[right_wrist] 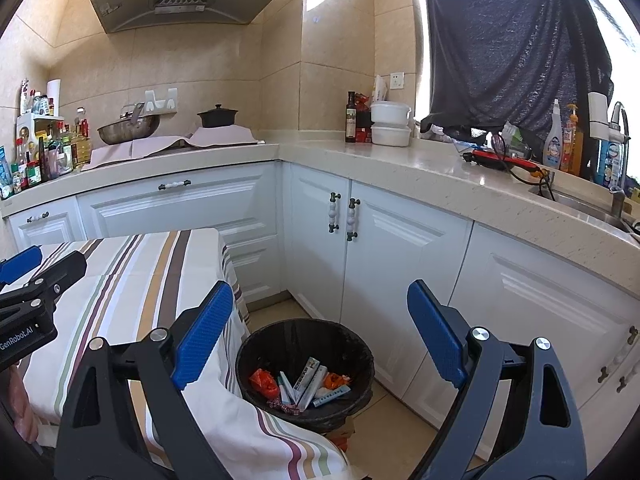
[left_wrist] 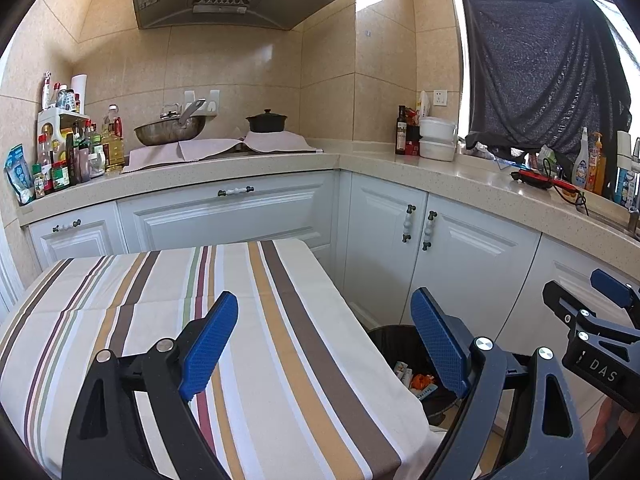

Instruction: Collect trash

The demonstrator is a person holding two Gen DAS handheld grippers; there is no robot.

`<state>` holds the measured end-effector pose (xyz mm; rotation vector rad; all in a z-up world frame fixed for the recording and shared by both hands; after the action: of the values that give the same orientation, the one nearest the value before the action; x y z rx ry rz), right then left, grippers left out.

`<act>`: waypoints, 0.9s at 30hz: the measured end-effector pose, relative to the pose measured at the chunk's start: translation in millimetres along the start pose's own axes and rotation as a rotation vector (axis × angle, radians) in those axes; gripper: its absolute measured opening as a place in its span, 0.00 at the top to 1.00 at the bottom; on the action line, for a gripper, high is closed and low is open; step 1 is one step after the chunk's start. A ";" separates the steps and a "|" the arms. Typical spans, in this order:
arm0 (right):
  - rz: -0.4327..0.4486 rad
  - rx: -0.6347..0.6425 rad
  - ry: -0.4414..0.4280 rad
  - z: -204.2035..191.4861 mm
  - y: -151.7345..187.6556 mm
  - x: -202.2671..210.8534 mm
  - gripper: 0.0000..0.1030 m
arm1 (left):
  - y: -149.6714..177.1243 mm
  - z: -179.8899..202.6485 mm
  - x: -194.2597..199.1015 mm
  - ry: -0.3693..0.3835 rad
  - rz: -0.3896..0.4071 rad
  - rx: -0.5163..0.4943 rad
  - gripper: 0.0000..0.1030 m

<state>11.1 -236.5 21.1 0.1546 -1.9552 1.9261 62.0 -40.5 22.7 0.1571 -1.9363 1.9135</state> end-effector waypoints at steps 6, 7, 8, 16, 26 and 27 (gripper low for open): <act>-0.001 0.001 0.001 0.6 -0.8 -0.5 0.16 | -0.1 -1.0 0.7 0.000 0.001 0.003 0.17; -0.001 0.001 0.001 0.4 -0.4 -0.3 0.16 | -0.4 -1.0 0.5 -0.001 0.002 0.003 0.17; 0.000 0.001 0.001 0.4 -0.4 -0.3 0.16 | -0.4 -1.1 0.3 -0.002 0.002 0.002 0.17; -0.002 0.000 0.000 0.5 -0.8 -0.6 0.16 | 0.4 -0.8 -1.9 0.001 -0.004 0.004 0.17; -0.004 0.001 0.000 0.8 -1.3 -1.6 0.16 | -0.4 -1.9 -1.1 -0.005 0.006 -0.004 0.16; -0.004 0.002 -0.001 1.2 -1.2 -1.9 0.16 | -0.3 -1.6 -1.5 -0.003 0.004 -0.001 0.15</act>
<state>13.1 -238.0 21.6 0.1598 -1.9516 1.9260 63.8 -39.3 22.4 0.1558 -1.9408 1.9151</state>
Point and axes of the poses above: each gripper's, at about its wrist camera, not at the fingertips, and x roughly against the way its jaws point, z to its right, y to its underside, the point moved 10 cm from there along -x, roughly the way its jaws point
